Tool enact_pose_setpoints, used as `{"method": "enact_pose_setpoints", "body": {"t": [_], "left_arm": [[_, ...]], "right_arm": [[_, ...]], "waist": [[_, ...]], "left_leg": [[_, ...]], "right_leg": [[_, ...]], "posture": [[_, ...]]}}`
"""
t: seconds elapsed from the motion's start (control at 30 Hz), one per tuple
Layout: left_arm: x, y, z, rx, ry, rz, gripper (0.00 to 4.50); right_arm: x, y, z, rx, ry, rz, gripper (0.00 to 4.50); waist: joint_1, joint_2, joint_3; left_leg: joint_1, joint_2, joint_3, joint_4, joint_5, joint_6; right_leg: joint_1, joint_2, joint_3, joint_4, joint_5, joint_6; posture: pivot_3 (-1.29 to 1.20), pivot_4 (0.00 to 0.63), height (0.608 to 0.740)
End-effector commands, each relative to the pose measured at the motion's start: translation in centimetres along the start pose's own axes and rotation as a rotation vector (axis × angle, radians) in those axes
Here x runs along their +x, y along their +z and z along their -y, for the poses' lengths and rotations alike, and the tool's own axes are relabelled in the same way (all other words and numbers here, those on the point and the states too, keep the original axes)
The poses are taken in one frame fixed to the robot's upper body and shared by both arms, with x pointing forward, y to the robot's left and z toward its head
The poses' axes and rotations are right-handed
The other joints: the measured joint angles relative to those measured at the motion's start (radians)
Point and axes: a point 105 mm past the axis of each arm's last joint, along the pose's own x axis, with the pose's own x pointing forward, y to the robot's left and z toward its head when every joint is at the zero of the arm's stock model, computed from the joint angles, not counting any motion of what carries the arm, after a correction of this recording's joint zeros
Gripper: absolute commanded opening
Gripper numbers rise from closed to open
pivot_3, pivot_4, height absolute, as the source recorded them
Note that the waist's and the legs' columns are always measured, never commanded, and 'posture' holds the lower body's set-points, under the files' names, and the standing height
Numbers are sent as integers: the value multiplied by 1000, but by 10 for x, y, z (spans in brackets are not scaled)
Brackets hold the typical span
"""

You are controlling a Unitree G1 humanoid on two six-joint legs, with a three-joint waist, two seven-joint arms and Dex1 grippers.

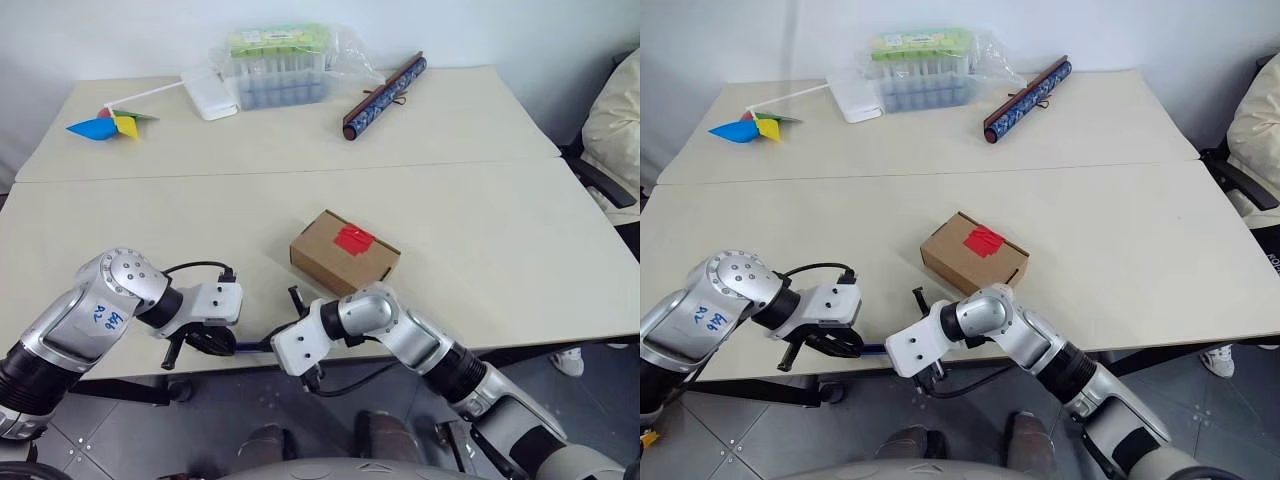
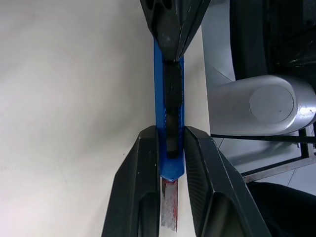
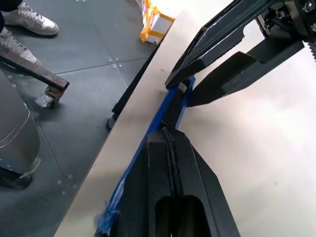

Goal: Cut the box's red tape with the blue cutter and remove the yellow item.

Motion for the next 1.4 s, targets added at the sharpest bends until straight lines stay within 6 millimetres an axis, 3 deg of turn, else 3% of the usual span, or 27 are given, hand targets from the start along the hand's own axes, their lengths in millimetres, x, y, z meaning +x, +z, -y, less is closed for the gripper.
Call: {"method": "enact_pose_setpoints", "body": {"t": [0.03, 0.23, 0.33, 0.47, 0.67, 0.77, 0.9, 1.17, 1.3, 1.4], "left_arm": [[10, -11, 6, -39, -37, -38, 387], [7, -12, 1, -59, -10, -16, 387], [0, -12, -7, -75, 41, 38, 387], [-5, -11, -13, -78, 81, 108, 387], [-27, 12, -35, -20, 252, 351, 387], [-35, 16, -38, 3, 301, 396, 387], [-57, 40, -48, 58, 410, 571, 387], [-79, 63, -58, 152, 450, 724, 387], [-77, 65, -69, 230, 485, 692, 387], [-82, 74, -89, 363, 633, 663, 387]], "right_arm": [[-1, 1, 4, -18, -12, -5, 12], [-25, 9, 21, 31, -89, 12, 12], [-57, 22, 37, 137, -177, 57, 12], [-90, 24, 31, 239, -180, 54, 12], [-148, 27, 58, 399, -358, 75, 12], [-167, 26, 71, 435, -425, 68, 547], [-205, 25, 100, 488, -554, 49, 1804], [-228, 39, 128, 580, -688, 88, 4445], [-232, 33, 133, 747, -735, 45, 4479], [-227, 35, 131, 889, -718, 39, 4479]], "waist": [[1, 0, 0], [2, 0, 0], [3, 0, 0], [6, 0, 0], [6, -1, 0], [4, 0, 0], [4, 0, 0], [5, -1, 0], [4, 0, 0], [6, -1, 0]], "left_leg": [[0, 0, 0, 0, 0, 0], [0, 0, 1, 0, 0, 0], [0, 0, 1, 0, 0, 0], [0, 0, 0, 1, 0, 0], [-1, 0, 1, 1, -1, 1], [-1, 0, 1, 1, -1, 1], [-3, -1, 1, 1, -1, 1], [-8, -1, -1, 1, -1, 1], [-9, -1, -1, 1, -1, 1], [-10, -1, -1, 2, -1, 1]], "right_leg": [[0, 0, 0, 0, 0, 0], [0, 0, 1, 0, 0, 0], [0, 0, 2, 0, 0, 0], [0, 0, 2, 0, 0, 0], [0, -1, 2, 0, 0, 0], [-1, -1, 2, 0, 0, 0], [-3, -1, 2, -1, 0, 0], [-5, -1, -1, -1, 1, 1], [-6, -1, -2, -1, 1, 1], [-6, -1, -2, -1, 1, 1]], "posture": [[0, 150, 740], [0, 150, 740], [0, 150, 740], [0, 150, 740], [0, 150, 740], [0, 150, 740], [0, 150, 740], [0, 150, 740], [0, 150, 740], [0, 150, 740]]}}
